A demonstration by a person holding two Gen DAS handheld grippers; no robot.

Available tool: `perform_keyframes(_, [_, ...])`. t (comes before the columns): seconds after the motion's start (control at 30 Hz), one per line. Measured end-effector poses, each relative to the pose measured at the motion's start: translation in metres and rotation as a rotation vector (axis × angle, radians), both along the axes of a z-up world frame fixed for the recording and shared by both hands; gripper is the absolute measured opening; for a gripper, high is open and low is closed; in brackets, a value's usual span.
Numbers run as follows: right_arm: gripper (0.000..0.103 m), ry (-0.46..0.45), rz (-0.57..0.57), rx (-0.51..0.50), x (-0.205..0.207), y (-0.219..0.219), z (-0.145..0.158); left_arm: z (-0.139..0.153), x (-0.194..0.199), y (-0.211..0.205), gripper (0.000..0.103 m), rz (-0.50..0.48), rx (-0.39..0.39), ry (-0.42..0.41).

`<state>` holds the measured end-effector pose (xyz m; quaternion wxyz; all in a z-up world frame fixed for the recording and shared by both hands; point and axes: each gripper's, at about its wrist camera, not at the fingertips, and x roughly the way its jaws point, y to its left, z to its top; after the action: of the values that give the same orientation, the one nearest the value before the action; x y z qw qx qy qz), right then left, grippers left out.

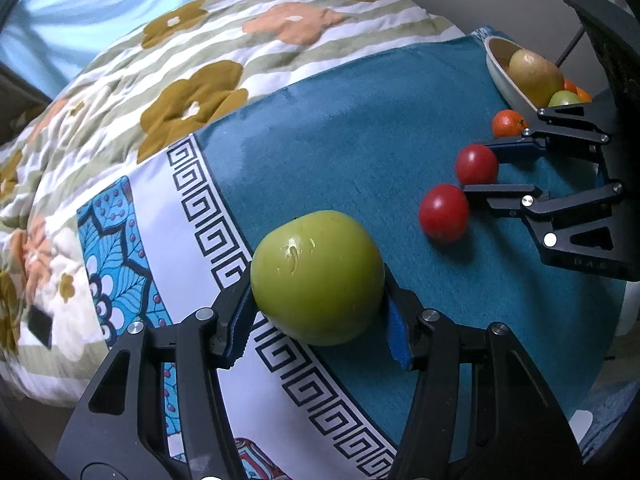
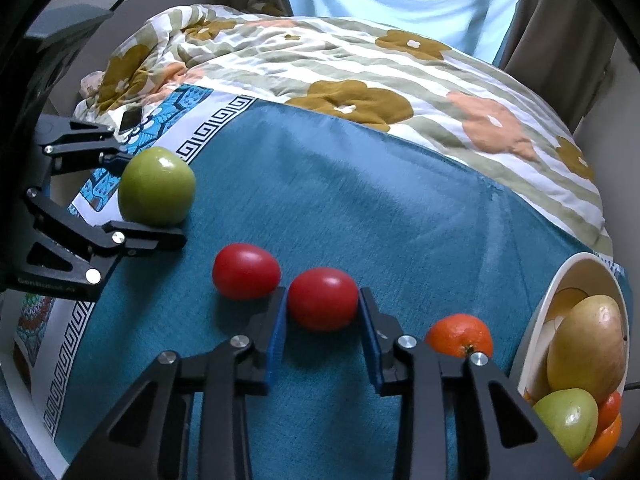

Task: Organize fruits
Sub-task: 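Carry the green apple and red tomato into the white bowl and open both grippers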

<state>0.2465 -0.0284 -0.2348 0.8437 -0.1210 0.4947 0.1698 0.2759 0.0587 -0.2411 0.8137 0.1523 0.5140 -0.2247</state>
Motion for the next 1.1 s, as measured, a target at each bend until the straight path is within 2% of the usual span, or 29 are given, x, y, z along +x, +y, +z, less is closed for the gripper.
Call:
perform_keyframes(0.27, [0.031, -0.025, -0.019, 0.031, -0.005, -0.008, 0.016, 0.014, -0.006, 0.001, 0.060, 0.034, -0.016, -0.027])
perform_keyframes(0.53, [0.031, -0.067, -0.050, 0.071, -0.022, -0.029, 0.053, 0.052, -0.021, -0.016, 0.060, 0.039, -0.014, -0.093])
perform_keyframes(0.8, [0.031, -0.127, -0.100, 0.094, -0.048, -0.078, 0.098, 0.101, -0.038, -0.062, 0.060, 0.047, -0.037, -0.174])
perform_keyframes(1.1, [0.031, -0.190, -0.166, 0.107, -0.075, -0.156, 0.140, 0.137, -0.053, -0.135, 0.060, 0.050, -0.119, -0.230])
